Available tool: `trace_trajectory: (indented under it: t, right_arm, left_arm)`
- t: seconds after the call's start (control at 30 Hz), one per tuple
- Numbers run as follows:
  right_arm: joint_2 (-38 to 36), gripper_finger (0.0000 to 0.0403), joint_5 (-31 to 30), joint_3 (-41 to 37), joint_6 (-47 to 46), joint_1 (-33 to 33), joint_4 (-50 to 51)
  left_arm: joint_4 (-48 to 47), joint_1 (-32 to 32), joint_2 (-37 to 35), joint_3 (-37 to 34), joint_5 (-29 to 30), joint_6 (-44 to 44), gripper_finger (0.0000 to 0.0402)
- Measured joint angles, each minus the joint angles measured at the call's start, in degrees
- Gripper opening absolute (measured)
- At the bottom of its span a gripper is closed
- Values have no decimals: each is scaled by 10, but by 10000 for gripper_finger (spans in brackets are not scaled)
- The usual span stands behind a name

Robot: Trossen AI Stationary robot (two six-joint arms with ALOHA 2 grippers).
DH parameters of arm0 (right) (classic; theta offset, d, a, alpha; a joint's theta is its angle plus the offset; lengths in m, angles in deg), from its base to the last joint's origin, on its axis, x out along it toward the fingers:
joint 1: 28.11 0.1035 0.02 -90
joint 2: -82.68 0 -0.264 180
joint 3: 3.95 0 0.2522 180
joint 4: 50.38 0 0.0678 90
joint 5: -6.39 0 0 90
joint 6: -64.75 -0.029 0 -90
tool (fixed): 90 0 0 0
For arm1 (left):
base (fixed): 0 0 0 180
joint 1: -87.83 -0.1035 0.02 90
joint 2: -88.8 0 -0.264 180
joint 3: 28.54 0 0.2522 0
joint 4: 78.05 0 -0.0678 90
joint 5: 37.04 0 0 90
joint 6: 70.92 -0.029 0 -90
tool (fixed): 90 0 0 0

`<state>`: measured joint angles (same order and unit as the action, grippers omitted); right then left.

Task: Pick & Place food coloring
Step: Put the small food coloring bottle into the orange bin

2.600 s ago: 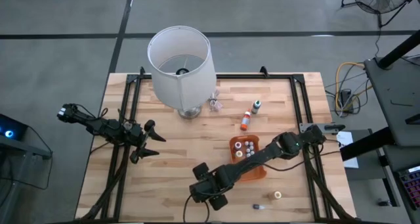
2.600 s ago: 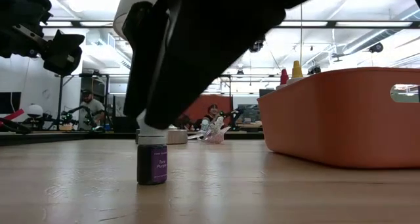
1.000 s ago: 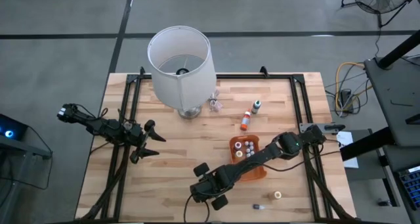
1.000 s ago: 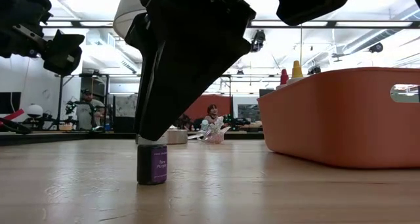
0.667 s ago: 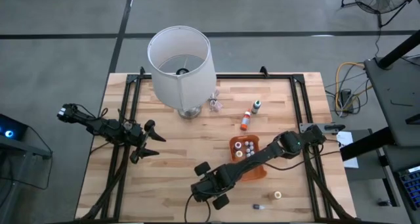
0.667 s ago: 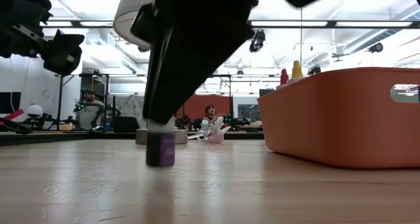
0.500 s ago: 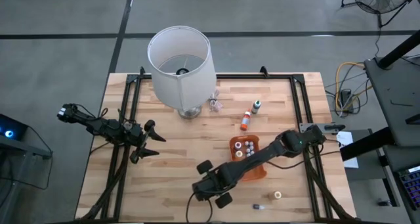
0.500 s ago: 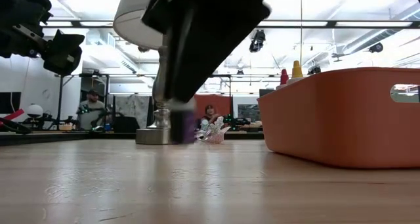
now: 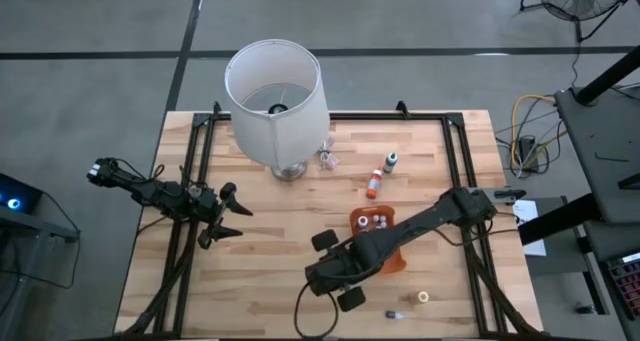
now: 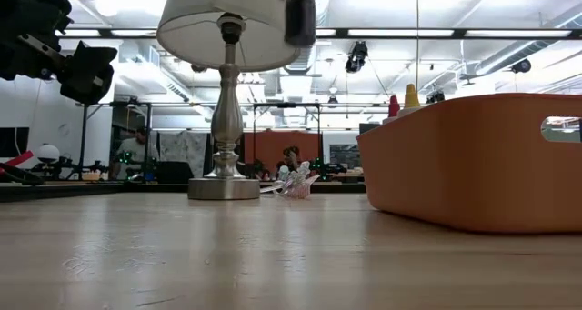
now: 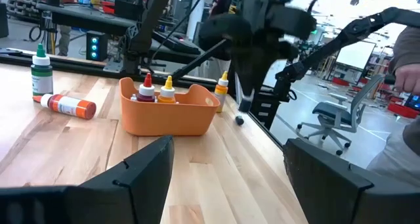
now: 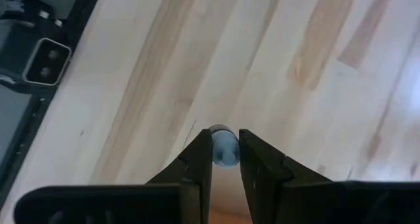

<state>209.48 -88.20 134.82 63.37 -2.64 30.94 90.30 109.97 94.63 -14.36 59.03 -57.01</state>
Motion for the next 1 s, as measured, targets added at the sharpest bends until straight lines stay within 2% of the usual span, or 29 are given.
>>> trace_trajectory:
  t: [0.23, 0.63, 1.0]
  right_arm:
    - [-51, 54, 0, -48, -42, -4, 20]
    - [-193, 54, 1, -254, -108, 0, -5]
    - [-289, 54, 1, -413, -179, 24, -46]
  left_arm:
    - [0, 0, 0, 0, 0, 0, 259]
    - [0, 0, 0, 0, 0, 0, 259]
    - [0, 0, 0, 0, 0, 0, 259]
